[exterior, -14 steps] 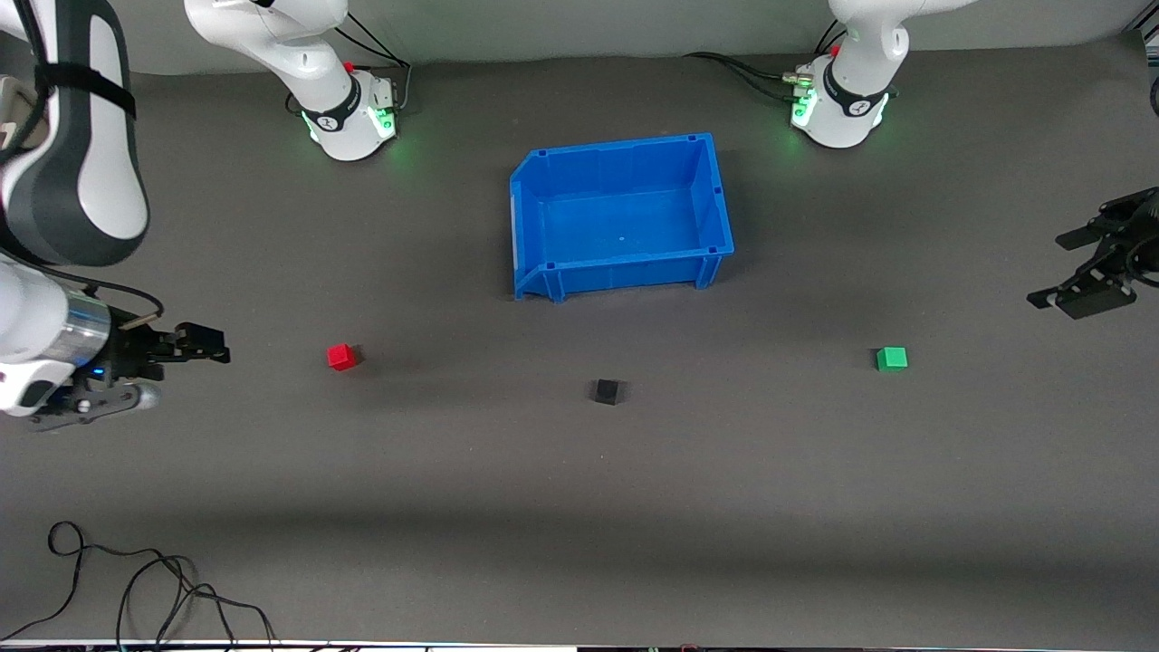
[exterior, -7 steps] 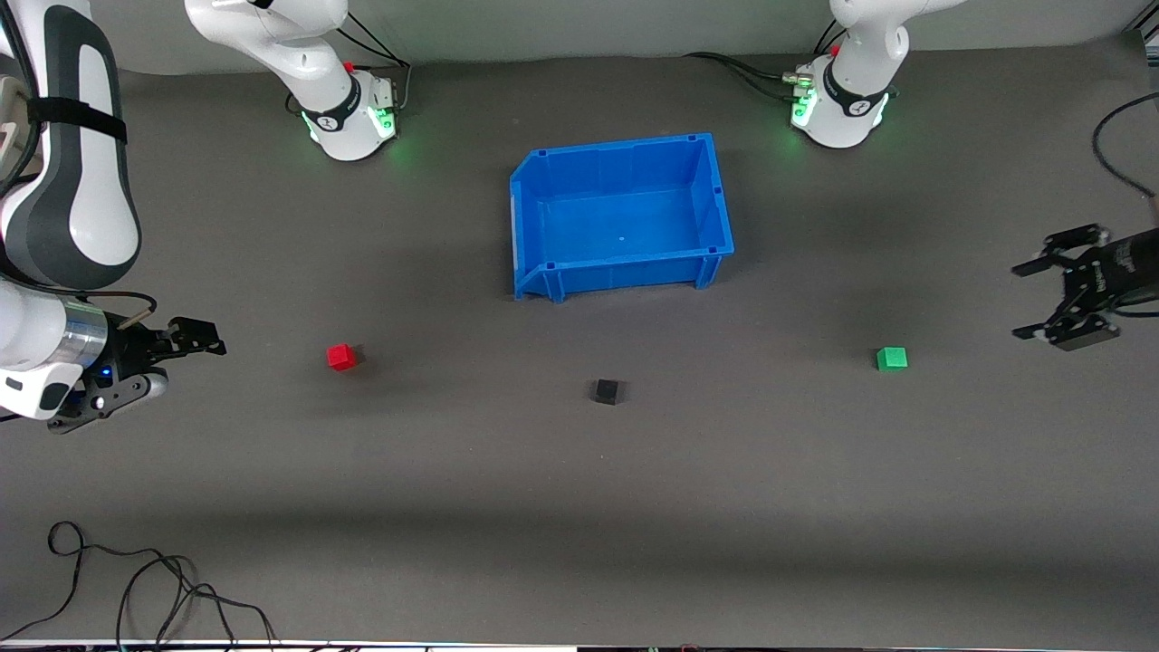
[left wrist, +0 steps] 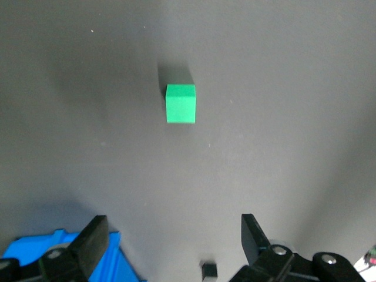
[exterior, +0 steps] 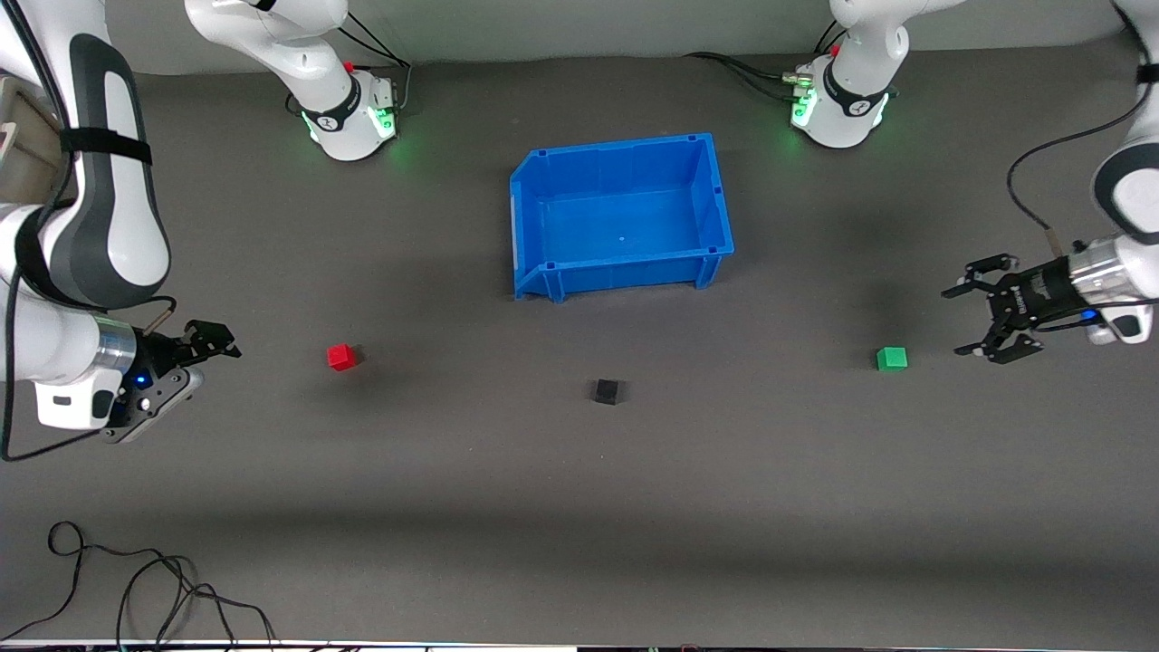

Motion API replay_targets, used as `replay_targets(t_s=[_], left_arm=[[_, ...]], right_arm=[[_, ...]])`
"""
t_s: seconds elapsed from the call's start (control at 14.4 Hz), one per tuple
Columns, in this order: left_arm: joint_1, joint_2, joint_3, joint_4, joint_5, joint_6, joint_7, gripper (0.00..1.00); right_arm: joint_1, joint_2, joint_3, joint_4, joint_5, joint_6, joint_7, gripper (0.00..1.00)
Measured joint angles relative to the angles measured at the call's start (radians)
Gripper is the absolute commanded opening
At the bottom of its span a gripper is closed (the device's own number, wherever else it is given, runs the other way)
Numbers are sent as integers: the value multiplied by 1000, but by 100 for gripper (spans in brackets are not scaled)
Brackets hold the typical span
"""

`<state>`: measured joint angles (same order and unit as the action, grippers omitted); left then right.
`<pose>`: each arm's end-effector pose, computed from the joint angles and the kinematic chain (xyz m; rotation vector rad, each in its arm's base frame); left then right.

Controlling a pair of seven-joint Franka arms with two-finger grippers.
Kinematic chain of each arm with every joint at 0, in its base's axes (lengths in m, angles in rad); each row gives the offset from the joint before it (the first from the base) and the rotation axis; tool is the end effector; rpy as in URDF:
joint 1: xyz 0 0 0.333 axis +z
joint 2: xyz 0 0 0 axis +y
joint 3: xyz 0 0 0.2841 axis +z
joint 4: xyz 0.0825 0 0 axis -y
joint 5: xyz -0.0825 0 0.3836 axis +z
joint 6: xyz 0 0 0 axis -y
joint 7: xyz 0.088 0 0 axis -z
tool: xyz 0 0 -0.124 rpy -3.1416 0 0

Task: Attach green and red cubes to black cube
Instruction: 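Grasp the green cube with the left gripper while the right gripper grasps red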

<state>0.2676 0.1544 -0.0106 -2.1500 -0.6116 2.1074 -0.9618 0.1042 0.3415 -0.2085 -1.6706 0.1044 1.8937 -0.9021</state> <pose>0.5263 0.1017 0.2750 1.8933 1.9318 -0.4820 0.6261 -0.0472 0.3543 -2.8396 -1.1458 0.1279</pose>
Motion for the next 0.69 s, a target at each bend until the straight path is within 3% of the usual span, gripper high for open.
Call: replay_targets(t_s=[0.42,0.69], left_arm=[[3,129,-4,-35,-148,112,184,100],[4,213,-4,-38,-213,158,312,100]], right_arm=[[-44,38,-18,-181,0,301,-355,100],[41,37,-13,-296,0,405,-385,100]])
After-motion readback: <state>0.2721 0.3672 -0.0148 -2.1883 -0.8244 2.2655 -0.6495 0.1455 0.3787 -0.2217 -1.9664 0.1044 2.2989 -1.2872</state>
